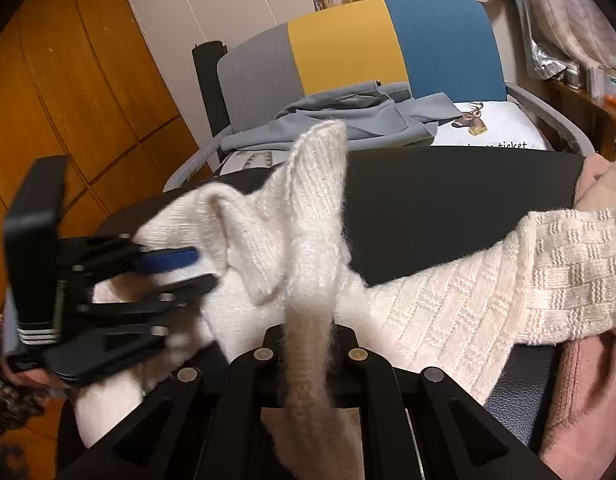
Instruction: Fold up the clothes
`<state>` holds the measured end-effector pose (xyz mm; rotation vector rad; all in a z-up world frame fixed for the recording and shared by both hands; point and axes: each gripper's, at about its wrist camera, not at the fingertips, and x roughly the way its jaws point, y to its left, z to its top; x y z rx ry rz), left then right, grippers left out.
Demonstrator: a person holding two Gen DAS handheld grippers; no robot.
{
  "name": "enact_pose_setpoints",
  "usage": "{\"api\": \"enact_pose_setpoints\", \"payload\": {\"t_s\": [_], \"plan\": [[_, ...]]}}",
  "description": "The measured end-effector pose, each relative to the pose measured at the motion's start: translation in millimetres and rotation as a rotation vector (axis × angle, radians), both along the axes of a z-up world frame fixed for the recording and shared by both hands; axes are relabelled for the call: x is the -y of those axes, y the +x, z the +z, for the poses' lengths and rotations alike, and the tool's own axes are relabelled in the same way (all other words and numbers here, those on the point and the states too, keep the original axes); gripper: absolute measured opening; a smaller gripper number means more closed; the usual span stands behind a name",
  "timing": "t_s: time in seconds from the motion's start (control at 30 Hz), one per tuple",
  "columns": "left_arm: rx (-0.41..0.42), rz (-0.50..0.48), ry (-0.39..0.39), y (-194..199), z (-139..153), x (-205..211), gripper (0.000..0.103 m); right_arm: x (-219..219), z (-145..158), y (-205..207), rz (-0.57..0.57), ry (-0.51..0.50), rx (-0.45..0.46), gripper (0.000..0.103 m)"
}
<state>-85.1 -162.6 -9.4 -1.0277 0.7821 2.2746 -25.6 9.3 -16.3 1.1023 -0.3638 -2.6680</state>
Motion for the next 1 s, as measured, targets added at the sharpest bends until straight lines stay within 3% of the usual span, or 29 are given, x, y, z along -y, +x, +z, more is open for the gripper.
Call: {"api": "enact_pose_setpoints", "payload": {"t_s": [0.2, 0.27, 0.37, 0.43, 0.47, 0.53, 0.7, 0.8, 0.9, 0.93, 1.0], "plan": [[0.038, 0.054, 0.084, -12.0, -5.5, 21.3, 0.029, 9.1, -5.3, -4.3, 0.041, 0.015, 0.033, 0.009], [0.012, 0.054, 0.087, -9.8, -2.4, 14.5, 0.029, 14.3, -6.9, -5.4, 0.055, 0.030, 0.043, 0.011], [-0.026, 0.029, 0.101, -4.3, 4.1, 5.7, 0.029, 17.3, -6.9, -4.6, 0.056, 0.043, 0.039, 0.022], [-0.032, 0.045, 0.060, -12.0, 0.2, -1.0, 0.029, 18.0, -6.6, -4.4, 0.055, 0.043, 0.036, 0.038], [-0.026, 0.056, 0.028, -17.0, -4.4, -4.9, 0.029, 18.6, -7.6, -5.5, 0.055, 0.044, 0.044, 0.041], [-0.013, 0.062, -0.010, -19.1, -9.8, -8.4, 0.029, 21.0, -9.2, -8.6, 0.055, 0.048, 0.054, 0.042], [0.004, 0.014, -0.002, 0.4, -4.4, -6.4, 0.029, 22.4, -13.3, -12.3, 0.041, 0.088, 0.076, 0.044], [0.005, 0.003, -0.034, 1.4, -17.2, -2.2, 0.029, 21.1, -16.5, -15.0, 0.038, 0.078, 0.089, 0.044], [-0.054, 0.000, -0.080, 1.3, -29.2, -5.8, 0.034, 23.3, -20.8, -21.4, 0.044, 0.084, 0.113, 0.043], [-0.074, 0.014, -0.090, 0.4, -31.0, -7.4, 0.035, 25.0, -21.5, -22.0, 0.046, 0.087, 0.117, 0.035], [-0.082, 0.047, -0.078, -3.4, -31.8, -7.5, 0.035, 29.5, -22.8, -20.4, 0.048, 0.099, 0.117, 0.007]]}}
